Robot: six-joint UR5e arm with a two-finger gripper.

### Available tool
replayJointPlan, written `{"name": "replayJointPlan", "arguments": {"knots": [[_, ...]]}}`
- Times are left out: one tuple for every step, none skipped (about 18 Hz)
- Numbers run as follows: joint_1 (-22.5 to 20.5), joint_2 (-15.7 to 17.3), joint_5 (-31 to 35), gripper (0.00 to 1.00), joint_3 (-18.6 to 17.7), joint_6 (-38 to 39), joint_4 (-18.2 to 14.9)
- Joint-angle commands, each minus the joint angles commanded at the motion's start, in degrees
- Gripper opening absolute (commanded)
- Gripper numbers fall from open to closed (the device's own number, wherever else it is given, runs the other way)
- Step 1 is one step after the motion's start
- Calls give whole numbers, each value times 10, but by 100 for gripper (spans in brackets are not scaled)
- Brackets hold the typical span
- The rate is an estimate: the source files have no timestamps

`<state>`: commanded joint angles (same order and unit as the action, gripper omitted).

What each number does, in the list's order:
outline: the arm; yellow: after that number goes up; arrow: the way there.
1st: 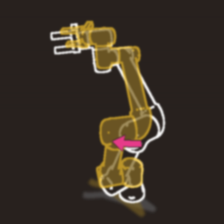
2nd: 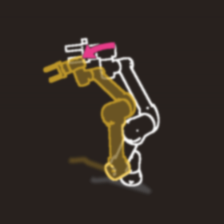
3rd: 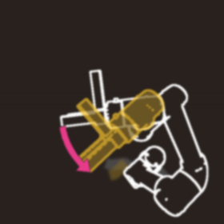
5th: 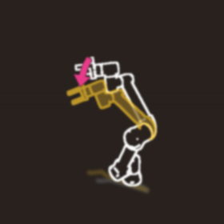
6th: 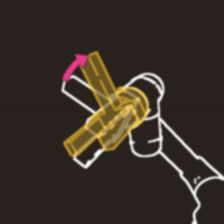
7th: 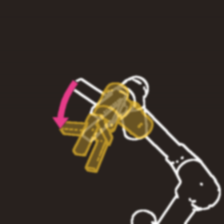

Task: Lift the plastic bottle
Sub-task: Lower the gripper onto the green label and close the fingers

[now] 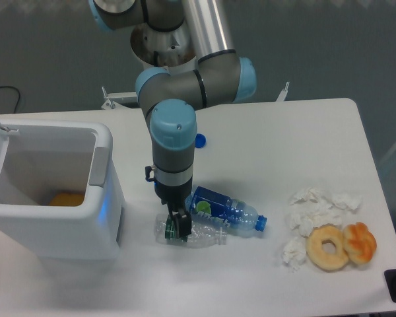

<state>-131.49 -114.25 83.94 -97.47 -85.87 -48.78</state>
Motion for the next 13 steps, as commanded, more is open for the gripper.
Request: {"name": "replayJointPlan", "arguments": {"knots": [[1, -2, 0, 100, 0, 0, 0], [3, -5, 0, 100, 1, -1, 0], [4, -6, 0, 100, 0, -3, 0], [4, -9, 0, 100, 0, -4, 0], [4, -11, 0, 100, 0, -4, 0], [4, -13, 0, 100, 0, -5, -1], [6, -18, 1, 100, 0, -5, -1], [10, -19, 1, 100, 0, -5, -1], [11, -22, 1, 100, -1, -5, -1], [11, -24, 1, 100, -2, -5, -1], [11, -26, 1, 100, -2, -6, -1], [11, -27, 1, 100, -1, -7, -1], [11, -29, 1, 100, -2, -9, -1]]}}
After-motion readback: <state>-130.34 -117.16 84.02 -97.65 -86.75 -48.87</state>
